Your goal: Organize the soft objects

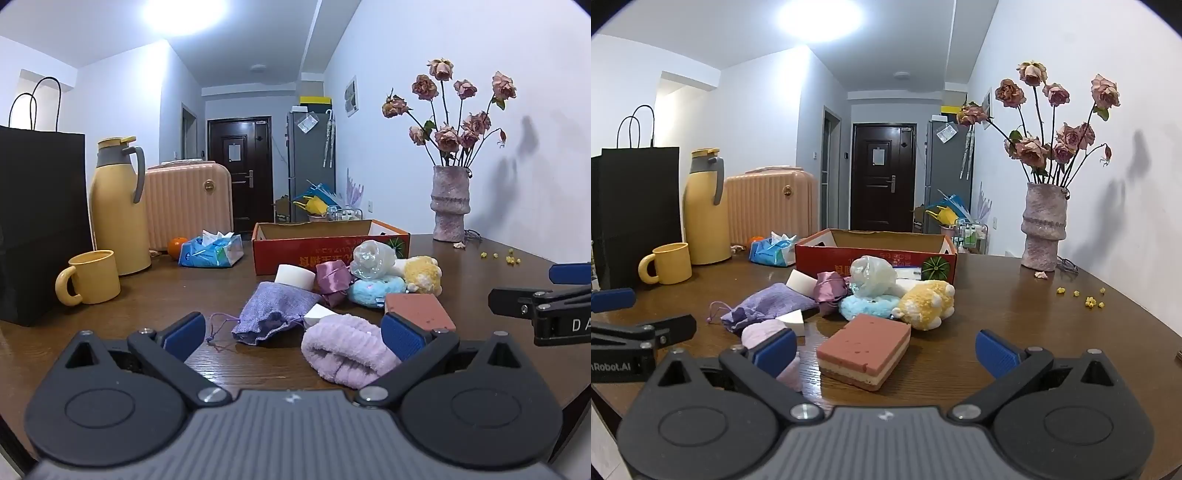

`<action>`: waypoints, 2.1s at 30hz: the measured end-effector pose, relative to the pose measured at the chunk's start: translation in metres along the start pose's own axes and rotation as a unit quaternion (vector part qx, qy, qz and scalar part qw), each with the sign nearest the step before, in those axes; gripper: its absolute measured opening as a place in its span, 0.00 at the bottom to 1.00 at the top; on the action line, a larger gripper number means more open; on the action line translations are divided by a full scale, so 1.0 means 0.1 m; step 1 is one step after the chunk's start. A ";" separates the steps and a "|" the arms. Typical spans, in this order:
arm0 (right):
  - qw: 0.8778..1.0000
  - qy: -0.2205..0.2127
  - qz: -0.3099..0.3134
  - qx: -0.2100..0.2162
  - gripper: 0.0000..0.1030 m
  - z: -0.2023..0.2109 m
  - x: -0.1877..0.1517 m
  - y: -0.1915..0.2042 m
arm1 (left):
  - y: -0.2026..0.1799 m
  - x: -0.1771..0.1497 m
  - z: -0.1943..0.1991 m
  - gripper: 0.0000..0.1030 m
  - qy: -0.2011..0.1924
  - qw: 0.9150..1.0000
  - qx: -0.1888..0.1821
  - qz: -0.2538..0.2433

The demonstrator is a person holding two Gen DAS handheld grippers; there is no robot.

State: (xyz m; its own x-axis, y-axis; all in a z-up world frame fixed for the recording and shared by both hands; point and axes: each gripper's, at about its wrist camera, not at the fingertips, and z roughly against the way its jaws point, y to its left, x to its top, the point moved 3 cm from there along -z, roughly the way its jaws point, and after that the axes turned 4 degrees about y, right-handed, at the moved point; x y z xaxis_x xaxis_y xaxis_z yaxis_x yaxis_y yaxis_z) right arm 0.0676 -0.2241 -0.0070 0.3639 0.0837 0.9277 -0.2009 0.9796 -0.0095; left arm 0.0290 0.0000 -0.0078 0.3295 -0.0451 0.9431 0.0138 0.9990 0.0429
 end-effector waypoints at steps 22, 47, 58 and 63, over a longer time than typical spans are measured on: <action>1.000 -0.001 0.002 0.003 1.00 0.04 -0.02 0.05 | 0.04 0.00 0.04 1.00 -0.006 1.000 -0.002 0.007; 1.000 -0.001 0.004 0.002 1.00 0.05 -0.02 0.05 | 0.04 0.00 0.05 1.00 -0.008 1.000 -0.002 0.008; 1.000 -0.002 0.007 0.002 1.00 0.06 -0.06 0.13 | 0.05 0.00 0.06 1.00 -0.009 1.000 -0.002 0.009; 1.000 -0.002 0.007 0.002 1.00 0.06 -0.06 0.12 | 0.05 0.00 0.06 1.00 -0.009 1.000 -0.002 0.009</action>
State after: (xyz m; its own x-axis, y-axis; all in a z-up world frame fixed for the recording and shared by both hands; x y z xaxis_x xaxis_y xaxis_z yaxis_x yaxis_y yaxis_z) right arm 0.0572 -0.2137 -0.0107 0.3578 0.0972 0.9287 -0.2103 0.9774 -0.0213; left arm 0.0234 0.0046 -0.0061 0.3120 -0.0272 0.9497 0.0121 0.9996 0.0246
